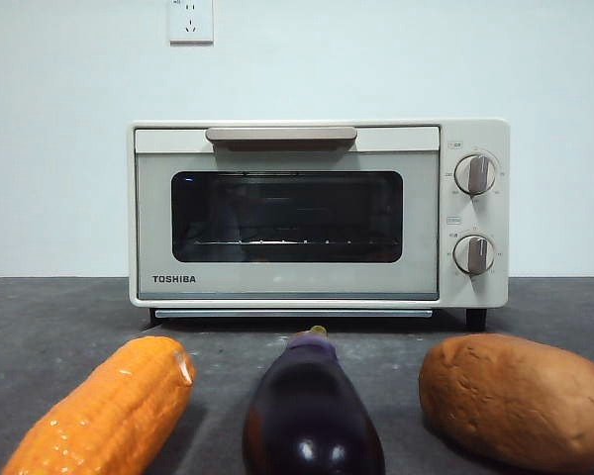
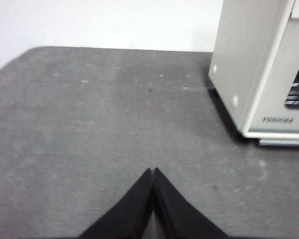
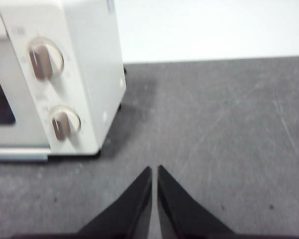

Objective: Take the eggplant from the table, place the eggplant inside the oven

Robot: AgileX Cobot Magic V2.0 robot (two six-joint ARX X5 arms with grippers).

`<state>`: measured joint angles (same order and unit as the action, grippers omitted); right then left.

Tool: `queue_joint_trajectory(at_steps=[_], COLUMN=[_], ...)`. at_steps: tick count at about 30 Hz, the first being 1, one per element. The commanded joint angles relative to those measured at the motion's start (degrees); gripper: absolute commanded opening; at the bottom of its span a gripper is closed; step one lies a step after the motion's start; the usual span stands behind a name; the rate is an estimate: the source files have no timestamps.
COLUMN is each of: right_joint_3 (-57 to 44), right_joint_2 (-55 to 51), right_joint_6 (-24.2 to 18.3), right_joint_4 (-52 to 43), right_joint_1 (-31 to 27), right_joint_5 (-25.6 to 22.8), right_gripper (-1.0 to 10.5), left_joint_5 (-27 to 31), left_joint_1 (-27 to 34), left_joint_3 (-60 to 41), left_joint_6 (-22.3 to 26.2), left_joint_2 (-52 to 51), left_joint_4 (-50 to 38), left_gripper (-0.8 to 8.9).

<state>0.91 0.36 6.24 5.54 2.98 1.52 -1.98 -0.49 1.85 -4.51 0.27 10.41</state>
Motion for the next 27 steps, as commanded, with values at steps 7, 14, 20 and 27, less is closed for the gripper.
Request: queue_joint_trajectory(at_steps=[7,14,20,27], right_joint_3=[-0.09,1.07,8.15,18.95], right_joint_2=[-0.15,-0.15,-0.02,4.28], right_joint_6=[4.52,12.48,12.83,12.83], right_joint_4=[-10.88,-14.67,-7.13,1.99], right_joint_1=[0.00,0.00,0.00,0.00], right_joint_5=[0.04,0.07,-0.02,0.02], right_gripper=[0.0,0.0,0.0,0.0], left_joint_5=[-2.14,-4.48,-4.48,-5.79], left_joint_1=[0.11,0.11,0.11,0.11], left_joint_3=[-0.70,1.25,6.27,13.99], left_joint_6=[-22.69,-22.80,-22.80,-22.45], left_joint_2=[-0.09,-0.09,2.05,9.64], left_joint_4=[0.24,0.35,2.27,5.49], left_gripper=[0.06,0.06,0.06,0.06])
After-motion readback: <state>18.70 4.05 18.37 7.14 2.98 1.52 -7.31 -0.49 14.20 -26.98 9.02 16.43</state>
